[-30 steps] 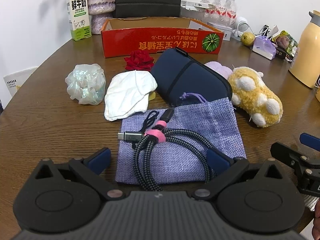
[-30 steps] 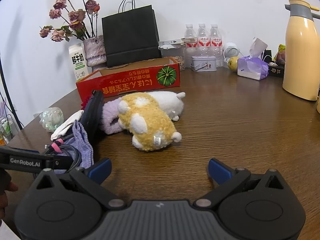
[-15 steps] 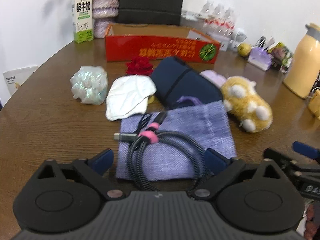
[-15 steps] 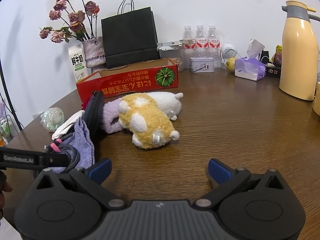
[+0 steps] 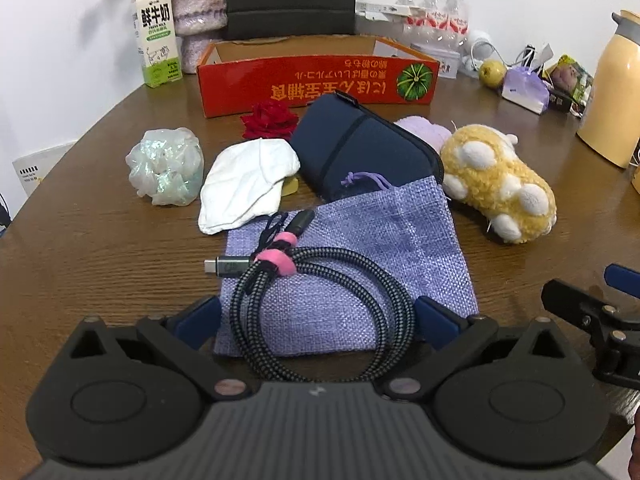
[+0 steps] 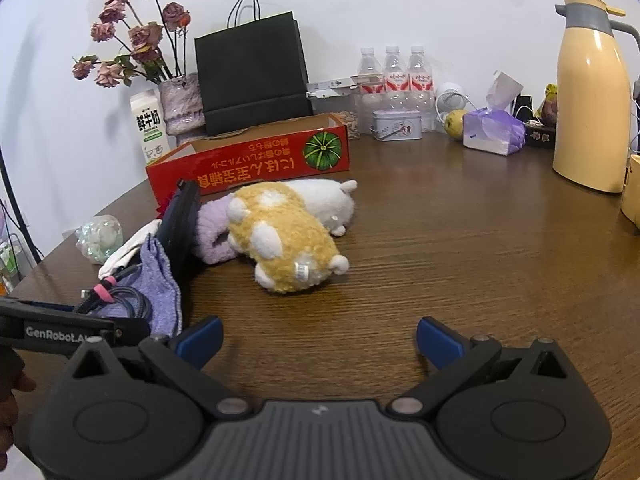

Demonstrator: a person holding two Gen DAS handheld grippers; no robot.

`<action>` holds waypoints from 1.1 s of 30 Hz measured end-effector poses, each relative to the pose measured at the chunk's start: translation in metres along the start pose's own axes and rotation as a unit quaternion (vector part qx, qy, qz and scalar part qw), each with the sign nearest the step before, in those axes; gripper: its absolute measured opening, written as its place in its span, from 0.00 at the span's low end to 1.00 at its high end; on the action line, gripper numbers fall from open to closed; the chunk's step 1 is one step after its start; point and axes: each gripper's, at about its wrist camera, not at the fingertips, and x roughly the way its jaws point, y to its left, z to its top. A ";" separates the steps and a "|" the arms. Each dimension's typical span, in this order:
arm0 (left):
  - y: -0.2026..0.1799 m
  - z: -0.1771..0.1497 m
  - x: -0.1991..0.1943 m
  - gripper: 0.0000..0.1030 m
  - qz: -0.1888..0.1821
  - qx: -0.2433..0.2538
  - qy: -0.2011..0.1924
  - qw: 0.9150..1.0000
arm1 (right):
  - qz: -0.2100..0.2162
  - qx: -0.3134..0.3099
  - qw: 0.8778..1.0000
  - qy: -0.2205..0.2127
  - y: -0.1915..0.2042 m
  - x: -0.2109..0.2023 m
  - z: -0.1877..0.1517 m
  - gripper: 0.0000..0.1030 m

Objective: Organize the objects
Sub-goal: 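Lower the left gripper onto the braided black cable and grasp it, then lift the cable with the left gripper while the right gripper approaches the purple pouch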

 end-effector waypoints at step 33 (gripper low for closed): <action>0.072 -0.028 -0.069 0.89 0.030 -0.056 -0.145 0.987 | 0.040 -0.069 0.997 0.008 0.066 -0.007 0.002 1.00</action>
